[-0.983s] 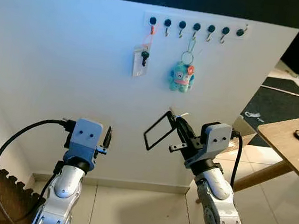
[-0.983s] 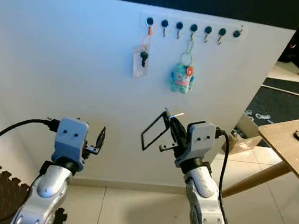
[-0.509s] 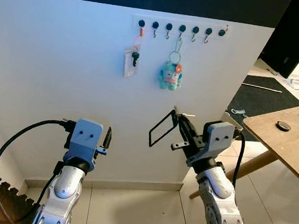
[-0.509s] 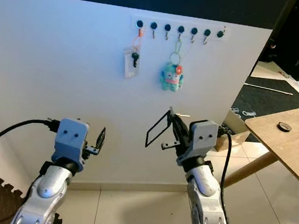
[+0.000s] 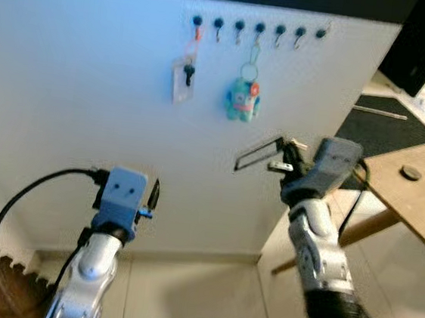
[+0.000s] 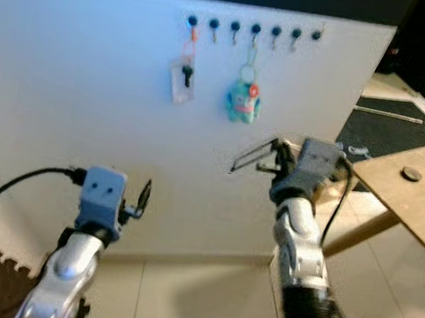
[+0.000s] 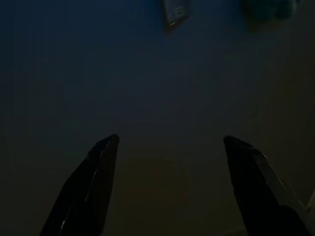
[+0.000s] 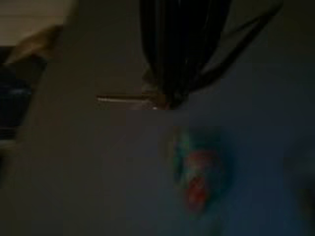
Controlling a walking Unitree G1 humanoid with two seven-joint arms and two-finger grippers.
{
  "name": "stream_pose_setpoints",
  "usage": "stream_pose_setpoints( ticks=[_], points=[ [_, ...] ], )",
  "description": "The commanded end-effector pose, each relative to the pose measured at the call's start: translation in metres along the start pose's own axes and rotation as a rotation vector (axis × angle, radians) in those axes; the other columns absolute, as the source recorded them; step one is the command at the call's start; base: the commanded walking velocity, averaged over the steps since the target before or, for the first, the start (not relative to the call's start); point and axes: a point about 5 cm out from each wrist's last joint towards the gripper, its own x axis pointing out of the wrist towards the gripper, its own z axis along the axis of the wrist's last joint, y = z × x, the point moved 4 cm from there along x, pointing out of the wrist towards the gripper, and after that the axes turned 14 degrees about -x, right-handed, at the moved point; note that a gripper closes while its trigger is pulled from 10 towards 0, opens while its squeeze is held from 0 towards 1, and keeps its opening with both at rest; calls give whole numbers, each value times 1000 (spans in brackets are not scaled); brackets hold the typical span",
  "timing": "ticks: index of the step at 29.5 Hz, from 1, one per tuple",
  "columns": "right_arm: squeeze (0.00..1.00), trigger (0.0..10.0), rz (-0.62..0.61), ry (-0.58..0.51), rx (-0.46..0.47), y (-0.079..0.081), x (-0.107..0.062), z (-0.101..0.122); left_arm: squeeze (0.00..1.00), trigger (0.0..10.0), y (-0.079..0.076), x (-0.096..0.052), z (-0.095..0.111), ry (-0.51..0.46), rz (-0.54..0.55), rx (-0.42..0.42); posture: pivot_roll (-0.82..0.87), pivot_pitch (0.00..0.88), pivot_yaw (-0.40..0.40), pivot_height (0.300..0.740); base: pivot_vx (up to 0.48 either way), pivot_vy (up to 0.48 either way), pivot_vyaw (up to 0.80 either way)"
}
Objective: Hang keys on a hook
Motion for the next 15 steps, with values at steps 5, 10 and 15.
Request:
stream_pose_setpoints(
  ticks=[5, 10, 15],
  points=[
    [0, 10000, 323, 273, -270, 33, -33, -89, 0, 10000, 6, -6, -5, 25, 30, 21, 162, 121, -54, 740, 0, 0, 0],
    [0, 10000, 174, 137, -8, 15, -25, -59, 0, 10000, 10, -7, -6, 30, 39, 24, 157, 122, -44, 740, 0, 0, 0],
    [0, 10000, 26, 9, 285, -10, -10, -22, 0, 10000, 7, -3, -5, 26, 18, 24, 141, 111, -34, 740, 0, 0, 0]
  ],
)
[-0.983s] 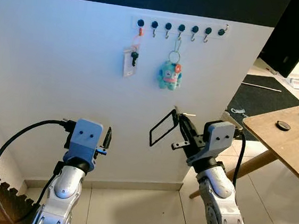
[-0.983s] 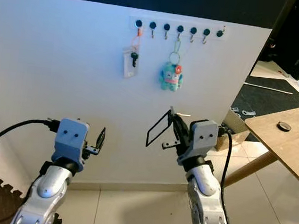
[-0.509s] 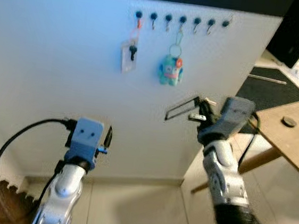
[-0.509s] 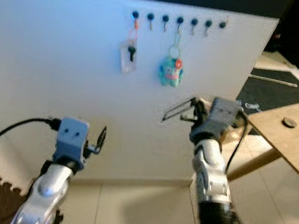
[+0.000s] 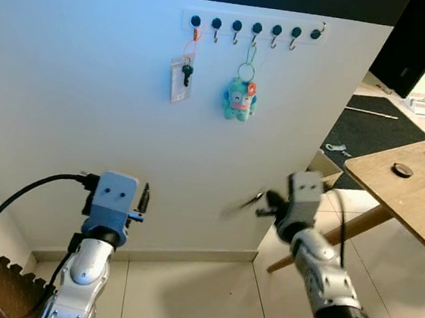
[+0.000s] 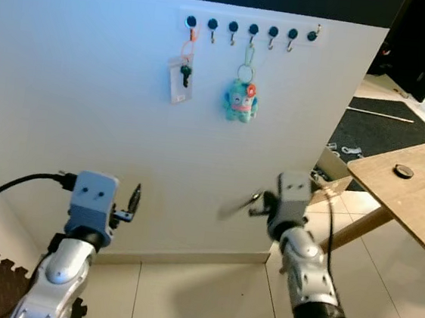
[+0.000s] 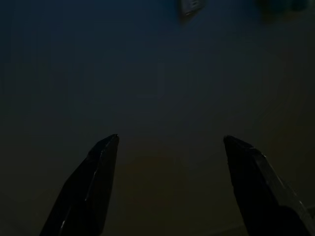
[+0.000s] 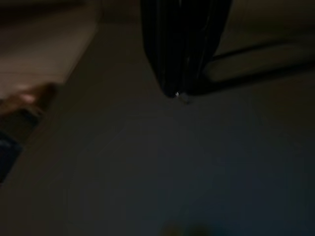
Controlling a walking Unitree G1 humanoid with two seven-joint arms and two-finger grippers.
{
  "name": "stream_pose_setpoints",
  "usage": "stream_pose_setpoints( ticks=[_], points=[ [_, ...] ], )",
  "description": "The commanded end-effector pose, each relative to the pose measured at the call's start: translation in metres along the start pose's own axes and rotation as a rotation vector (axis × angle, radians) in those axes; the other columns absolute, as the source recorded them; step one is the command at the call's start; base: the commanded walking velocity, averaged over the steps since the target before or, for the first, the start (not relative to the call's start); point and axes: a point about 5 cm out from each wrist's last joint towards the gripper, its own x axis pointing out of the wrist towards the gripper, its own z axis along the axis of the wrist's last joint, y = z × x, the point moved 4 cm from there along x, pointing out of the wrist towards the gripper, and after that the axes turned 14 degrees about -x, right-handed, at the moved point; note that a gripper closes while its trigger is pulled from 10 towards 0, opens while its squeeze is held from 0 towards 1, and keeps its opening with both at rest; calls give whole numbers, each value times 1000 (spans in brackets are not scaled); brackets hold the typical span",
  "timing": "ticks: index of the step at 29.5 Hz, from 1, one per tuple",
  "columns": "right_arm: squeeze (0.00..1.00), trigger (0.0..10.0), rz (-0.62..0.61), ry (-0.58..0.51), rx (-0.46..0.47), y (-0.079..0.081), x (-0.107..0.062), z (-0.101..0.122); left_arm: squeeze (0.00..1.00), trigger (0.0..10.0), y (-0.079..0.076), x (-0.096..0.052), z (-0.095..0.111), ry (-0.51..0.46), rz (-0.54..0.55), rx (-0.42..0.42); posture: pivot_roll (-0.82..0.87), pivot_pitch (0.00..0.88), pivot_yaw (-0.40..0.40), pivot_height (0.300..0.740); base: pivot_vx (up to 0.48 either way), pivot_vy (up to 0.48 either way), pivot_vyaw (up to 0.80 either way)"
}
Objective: Hang keys on a hook
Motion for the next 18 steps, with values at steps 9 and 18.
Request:
stream_pose_setpoints(
  ticks=[9, 18],
  points=[
    [0, 10000, -102, -188, -153, -19, 7, 51, 0, 10000, -3, 2, -2, 10, -22, 17, 148, 103, -33, 740, 0, 0, 0],
    [0, 10000, -164, -360, -165, -22, 23, 102, 0, 10000, -3, 0, -3, 16, -24, 18, 152, 112, -27, 740, 0, 0, 0]
  ],
)
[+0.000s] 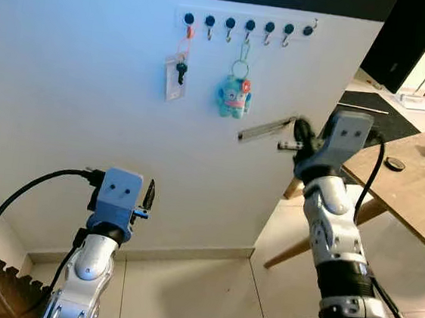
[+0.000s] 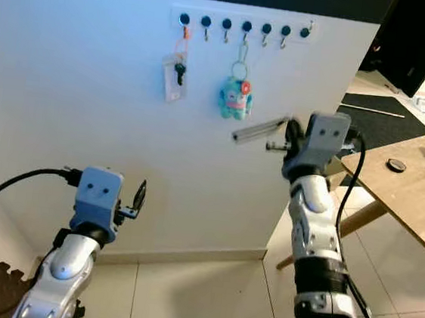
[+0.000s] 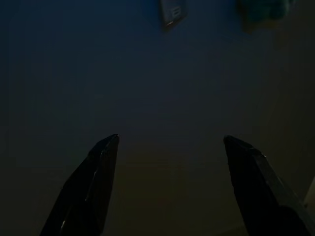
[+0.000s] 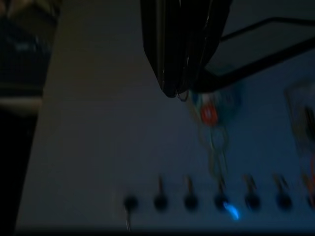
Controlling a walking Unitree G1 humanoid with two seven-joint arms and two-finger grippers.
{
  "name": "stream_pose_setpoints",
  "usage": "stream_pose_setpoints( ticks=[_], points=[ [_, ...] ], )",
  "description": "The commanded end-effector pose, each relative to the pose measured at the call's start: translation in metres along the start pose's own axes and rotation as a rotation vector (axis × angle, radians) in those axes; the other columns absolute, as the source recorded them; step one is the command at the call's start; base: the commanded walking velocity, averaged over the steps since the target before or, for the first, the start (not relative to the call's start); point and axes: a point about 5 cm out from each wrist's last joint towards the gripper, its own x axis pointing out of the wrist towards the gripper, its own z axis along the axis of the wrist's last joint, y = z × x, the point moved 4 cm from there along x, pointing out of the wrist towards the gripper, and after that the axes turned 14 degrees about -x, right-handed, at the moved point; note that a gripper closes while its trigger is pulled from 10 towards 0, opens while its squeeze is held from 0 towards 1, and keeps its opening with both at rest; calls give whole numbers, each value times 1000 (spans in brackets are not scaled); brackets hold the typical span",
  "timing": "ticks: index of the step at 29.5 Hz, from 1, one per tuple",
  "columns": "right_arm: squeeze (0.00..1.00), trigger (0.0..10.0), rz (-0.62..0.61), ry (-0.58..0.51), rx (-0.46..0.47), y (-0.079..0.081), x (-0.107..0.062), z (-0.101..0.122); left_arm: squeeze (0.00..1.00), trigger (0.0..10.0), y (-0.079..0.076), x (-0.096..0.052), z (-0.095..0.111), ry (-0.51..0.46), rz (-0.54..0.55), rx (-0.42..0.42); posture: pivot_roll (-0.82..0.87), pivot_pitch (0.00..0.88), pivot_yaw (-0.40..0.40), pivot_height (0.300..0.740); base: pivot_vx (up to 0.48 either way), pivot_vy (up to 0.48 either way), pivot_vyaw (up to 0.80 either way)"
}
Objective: Hang keys on a hook
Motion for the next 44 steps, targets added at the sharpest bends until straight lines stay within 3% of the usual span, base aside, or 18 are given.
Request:
stream_pose_setpoints(
  ticks=[1, 2, 3, 4, 6, 8, 17, 20, 23, 25, 28, 30, 33, 38, 41, 42, 44],
  points=[
    [0, 10000, -15, 18, -6, -2, -1, -6, 0, 10000, 0, -3, -6, 28, -7, 16, 152, 112, -27, 740, 0, 0, 0],
    [0, 10000, -21, 5, -56, 0, 4, -2, 0, 10000, 0, -4, -7, 30, -9, 17, 153, 116, -27, 740, 0, 0, 0],
    [0, 10000, -50, 1, -194, 1, 13, 4, 0, 10000, 0, -6, -7, 35, -9, 18, 159, 128, -27, 740, 0, 0, 0],
    [0, 10000, -50, 1, -194, 1, 13, 4, 0, 10000, 0, -6, -7, 35, -9, 18, 159, 128, -27, 740, 0, 0, 0],
    [0, 10000, -107, 14, -312, -5, 23, 7, 0, 10000, 0, -9, -8, 42, -9, 18, 165, 145, -27, 740, 0, 0, 0],
    [0, 10000, -140, 12, -338, -9, 28, 10, 0, 10000, 0, -12, -8, 47, -8, 18, 169, 153, -27, 740, 0, 0, 0],
    [0, 10000, -189, 9, -342, -18, 41, 19, 0, 10000, 4, -20, -7, 60, 3, 23, 195, 202, -26, 740, 0, 0, 0],
    [0, 10000, -156, 4, -252, -11, 46, 20, 0, 10000, 9, -25, -6, 61, 17, 31, 219, 221, -24, 740, 0, 0, 0],
    [0, 10000, -142, -7, -222, -7, 47, 22, 0, 10000, 10, -27, -5, 61, 21, 34, 219, 221, -24, 740, 0, 0, 0],
    [0, 10000, -99, -39, -183, 6, 46, 23, 0, 10000, 13, -31, -5, 64, 38, 45, 229, 222, -30, 740, 0, 0, 0],
    [0, 10000, -8, -41, -111, 29, 24, 1, 0, 10000, 15, -37, -8, 76, 59, 52, 240, 217, -43, 740, 0, 0, 0],
    [0, 10000, 24, -31, -102, 35, 9, -12, 0, 10000, 14, -39, -10, 78, 60, 56, 236, 210, -54, 740, 0, 0, 0],
    [0, 10000, 48, -6, -67, 38, -28, -34, 0, 10000, 12, -42, -15, 84, 59, 60, 214, 197, -56, 740, 0, 0, 0],
    [0, 10000, 49, -1, -55, 37, -39, -38, 0, 10000, 11, -42, -16, 86, 55, 67, 203, 193, -54, 740, 0, 0, 0],
    [0, 10000, 55, 41, -42, 40, -82, -46, 0, 10000, 7, -45, -25, 113, 20, 69, 145, 178, -18, 740, 0, 0, 0],
    [0, 10000, 55, 41, -42, 40, -82, -46, 0, 10000, 7, -45, -25, 113, 20, 69, 145, 178, -18, 740, 0, 0, 0],
    [0, 10000, 59, 46, -72, 42, -102, -47, 0, 10000, 7, -42, -28, 121, 5, 77, 127, 171, -2, 740, 0, 0, 0]
  ],
)
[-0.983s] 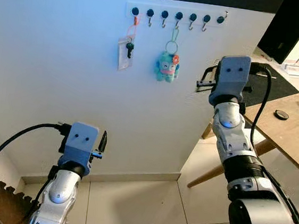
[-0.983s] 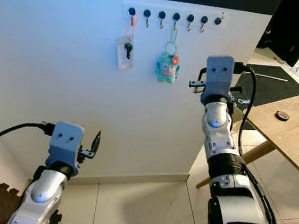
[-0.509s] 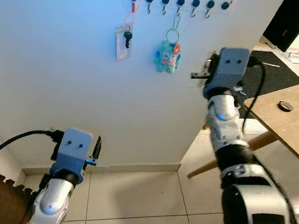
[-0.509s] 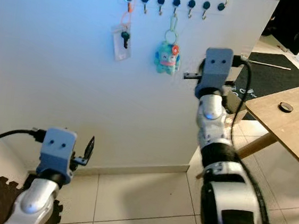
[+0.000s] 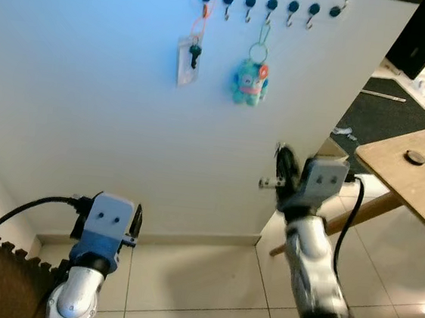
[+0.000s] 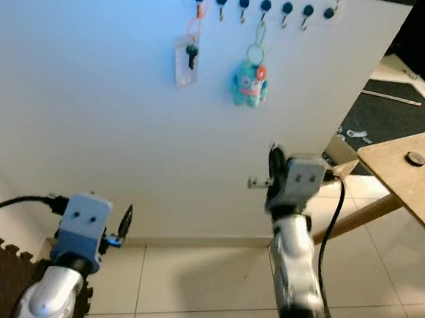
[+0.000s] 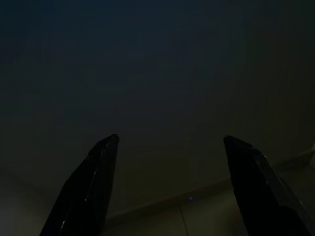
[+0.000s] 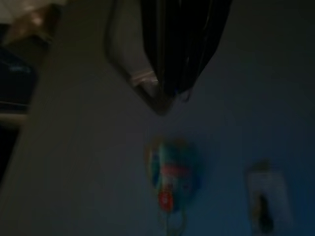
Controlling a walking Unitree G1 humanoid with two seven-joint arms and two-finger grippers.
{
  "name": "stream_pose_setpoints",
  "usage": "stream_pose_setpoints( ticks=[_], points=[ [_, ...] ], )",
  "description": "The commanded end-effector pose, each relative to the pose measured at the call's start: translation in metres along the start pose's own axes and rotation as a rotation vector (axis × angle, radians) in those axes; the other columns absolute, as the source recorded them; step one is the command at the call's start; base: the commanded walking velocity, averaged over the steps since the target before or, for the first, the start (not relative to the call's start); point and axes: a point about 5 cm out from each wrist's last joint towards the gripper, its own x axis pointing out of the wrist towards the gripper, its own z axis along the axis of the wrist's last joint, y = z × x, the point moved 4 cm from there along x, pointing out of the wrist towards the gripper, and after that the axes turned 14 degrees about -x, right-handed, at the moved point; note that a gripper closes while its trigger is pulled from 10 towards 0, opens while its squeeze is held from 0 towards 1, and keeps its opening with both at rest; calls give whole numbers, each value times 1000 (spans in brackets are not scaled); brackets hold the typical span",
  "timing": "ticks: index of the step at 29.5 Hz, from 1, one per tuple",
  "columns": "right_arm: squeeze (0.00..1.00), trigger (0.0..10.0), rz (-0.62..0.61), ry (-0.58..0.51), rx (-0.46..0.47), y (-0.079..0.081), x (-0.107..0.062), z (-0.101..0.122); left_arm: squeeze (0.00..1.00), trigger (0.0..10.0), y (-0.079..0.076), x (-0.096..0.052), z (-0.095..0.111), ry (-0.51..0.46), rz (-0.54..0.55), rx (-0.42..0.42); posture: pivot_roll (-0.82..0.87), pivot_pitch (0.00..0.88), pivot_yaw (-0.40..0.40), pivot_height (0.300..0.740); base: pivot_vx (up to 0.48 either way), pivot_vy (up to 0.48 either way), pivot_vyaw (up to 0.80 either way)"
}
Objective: Hang keys on a hook
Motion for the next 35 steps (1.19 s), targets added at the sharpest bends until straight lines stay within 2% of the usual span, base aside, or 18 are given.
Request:
stream_pose_setpoints(
  ticks=[1, 3, 4, 6, 8, 11, 21, 28, 35],
  points=[
    [0, 10000, -10, -19, -18, -2, -3, 7, 0, 10000, -1, -1, -6, 19, -22, 20, 127, 171, -2, 740, 0, 0, 0],
    [0, 10000, -9, 11, -22, -2, -17, 1, 0, 10000, -1, 2, -6, 15, -23, 31, 119, 166, 1, 740, 0, 0, 0],
    [0, 10000, -9, 11, -22, -2, -17, 1, 0, 10000, -1, 2, -6, 15, -23, 31, 119, 166, 1, 740, 0, 0, 0],
    [0, 10000, -1, 74, -23, 0, -37, -12, 0, 10000, 0, 4, -4, 4, -15, 34, 119, 166, 1, 740, 0, 0, 0],
    [0, 10000, -1, 74, -23, 0, -37, -12, 0, 10000, 0, 4, -4, 4, -15, 34, 119, 166, 1, 740, 0, 0, 0],
    [0, 10000, -11, 166, -9, 1, -60, -30, 0, 10000, 1, 7, -3, -6, -4, 31, 109, 157, 3, 740, 0, 0, 0],
    [0, 10000, 10, 209, -5, 4, -68, -28, 0, 10000, -1, 7, -5, -9, -17, 45, 113, 157, 1, 740, 0, 0, 0],
    [0, 10000, 21, 196, 4, 7, -60, -24, 0, 10000, -4, 7, -7, -6, -31, 61, 123, 151, -7, 740, 0, 0, 0],
    [0, 10000, 35, 194, 13, 11, -56, -21, 0, 10000, -2, 8, -6, -10, -23, 75, 127, 145, -10, 740, 0, -456, 0]
  ],
)
